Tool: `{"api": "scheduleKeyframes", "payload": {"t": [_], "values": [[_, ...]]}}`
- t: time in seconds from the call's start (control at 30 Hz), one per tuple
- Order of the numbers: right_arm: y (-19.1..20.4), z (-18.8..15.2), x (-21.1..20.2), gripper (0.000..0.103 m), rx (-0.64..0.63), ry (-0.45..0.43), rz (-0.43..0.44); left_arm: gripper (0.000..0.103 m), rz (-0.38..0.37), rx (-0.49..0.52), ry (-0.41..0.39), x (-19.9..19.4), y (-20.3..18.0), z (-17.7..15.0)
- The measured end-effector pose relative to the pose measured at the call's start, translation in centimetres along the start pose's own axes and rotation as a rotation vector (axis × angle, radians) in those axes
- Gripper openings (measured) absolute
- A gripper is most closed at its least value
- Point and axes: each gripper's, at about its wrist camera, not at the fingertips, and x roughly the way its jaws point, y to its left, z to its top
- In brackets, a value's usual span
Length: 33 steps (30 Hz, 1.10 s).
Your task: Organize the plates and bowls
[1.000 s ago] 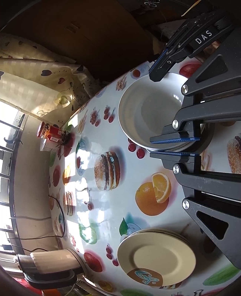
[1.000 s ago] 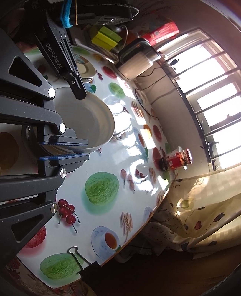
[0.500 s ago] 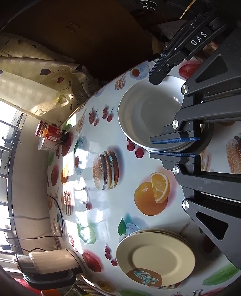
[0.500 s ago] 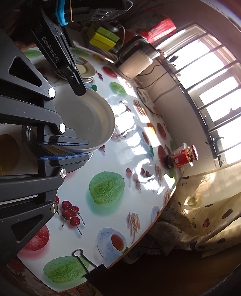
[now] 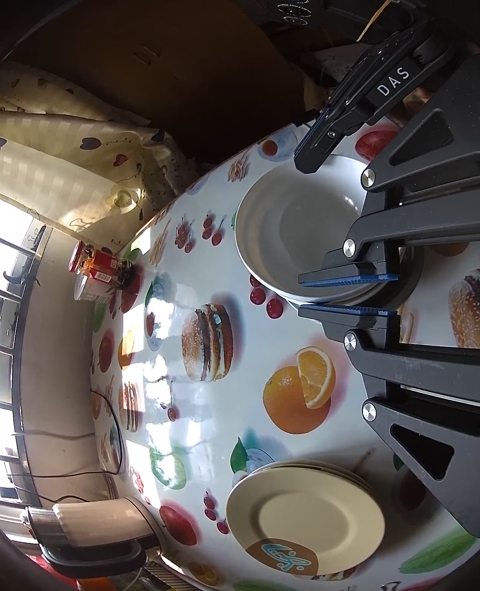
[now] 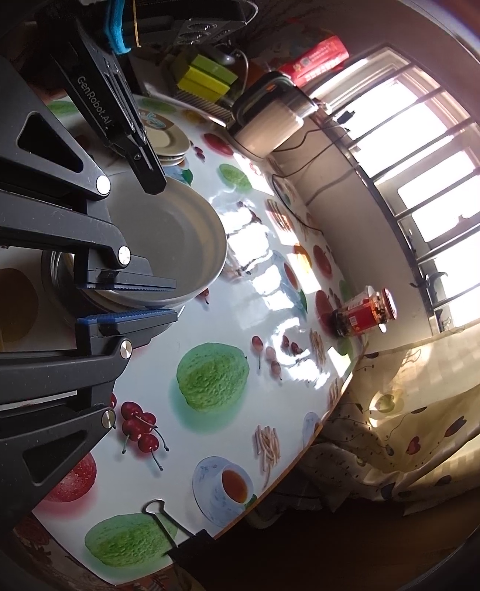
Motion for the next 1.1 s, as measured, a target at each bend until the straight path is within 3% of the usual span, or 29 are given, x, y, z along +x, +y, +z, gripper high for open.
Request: {"api": "scheduleKeyframes", "payload": {"t": [0.13,0.27,0.67,0.9,1.1], "values": [[0.2,0.1,-0.3,0.014,-0.025,-0.028,-0.013,0.011,-0.001,-0.004,-0.027,-0.4,0.1,0.0],[1.2,0.8,-0.5,0.029,-0.108,-0.092,-0.023,0.011,-0.006,-0.011,-0.042,-0.8,0.3,0.2],[2.5,2.6,2.2,0.029,-0.174,-0.117,-0.062,0.011,0.008,-0.028,-0.084,-2.1,1.5,-0.3],[2.9,2.7,3.3,0.029,-0.187,-0.079,-0.055,0.011,0.005,-0.04,-0.074,-1.8,1.8,-0.3],[3.5,3.4,3.1,0.029,-0.19,-0.109,-0.059,0.011,0.003,-0.05,-0.066,-1.7,2.1,-0.4]]}}
